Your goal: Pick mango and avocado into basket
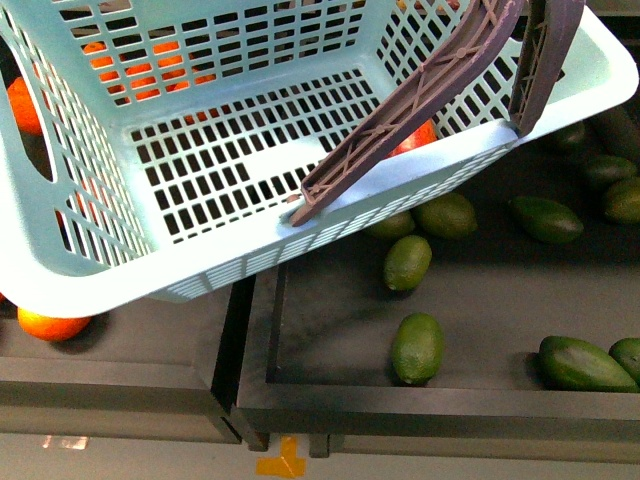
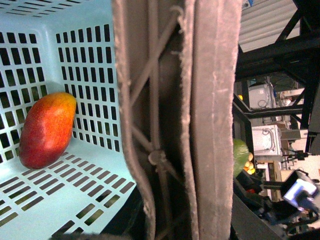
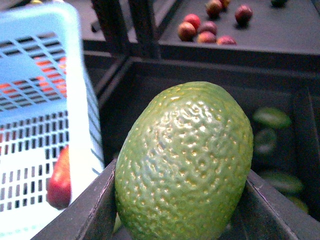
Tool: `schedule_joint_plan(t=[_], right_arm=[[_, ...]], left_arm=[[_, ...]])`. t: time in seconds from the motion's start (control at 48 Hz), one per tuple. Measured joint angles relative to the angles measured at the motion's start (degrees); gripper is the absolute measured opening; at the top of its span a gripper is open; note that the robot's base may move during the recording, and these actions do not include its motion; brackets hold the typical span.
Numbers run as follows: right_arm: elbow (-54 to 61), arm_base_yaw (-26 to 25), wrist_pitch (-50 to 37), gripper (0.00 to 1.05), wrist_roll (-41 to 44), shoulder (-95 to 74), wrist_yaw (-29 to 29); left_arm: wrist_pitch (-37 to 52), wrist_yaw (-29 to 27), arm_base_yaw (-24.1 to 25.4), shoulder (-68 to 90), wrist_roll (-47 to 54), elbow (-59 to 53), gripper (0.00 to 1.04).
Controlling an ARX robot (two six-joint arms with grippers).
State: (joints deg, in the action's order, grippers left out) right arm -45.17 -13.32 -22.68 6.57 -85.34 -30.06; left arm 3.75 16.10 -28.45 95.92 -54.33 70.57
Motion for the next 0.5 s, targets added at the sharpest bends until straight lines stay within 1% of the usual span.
schedule_joint_plan(t=[0.042,0.146,0.188,0.25,0.396,0.459,0.479,0.5], right_arm=[[-0.11,2.49,0.02,0.57,-0.94,1.55,0.87],[-1.2,11.56,0.2,0.57,-1.31,2.82,6.78],[-1.62,14.29,0.2,0.57,-1.33,2.73,8.33],[-2.12,16.9,0.2,0.57,-1.33,2.51,9.92],[-4.55,25.64,0.13,0.57,-1.88,1.18,14.49],[-4.81,27.74,0.17,0.57,-2.29,0.48,15.72],[-4.81,28.57,0.17,0.58,-2.34,0.15,16.46],[-4.81,29.05,0.24,0.62,-2.4,-0.07,16.98]], left_arm=[[0.0,0.0,0.0,0.0,0.0,0.0,0.17],[0.0,-0.04,0.0,0.0,0.02,0.0,0.17],[0.0,-0.04,0.0,0.0,0.02,0.0,0.17],[0.0,-0.02,0.0,0.0,0.02,0.0,0.17],[0.0,0.0,0.0,0.0,0.0,0.0,0.17],[0.0,0.0,0.0,0.0,0.0,0.0,0.17],[0.0,0.0,0.0,0.0,0.0,0.0,0.17],[0.0,0.0,0.0,0.0,0.0,0.0,0.17]])
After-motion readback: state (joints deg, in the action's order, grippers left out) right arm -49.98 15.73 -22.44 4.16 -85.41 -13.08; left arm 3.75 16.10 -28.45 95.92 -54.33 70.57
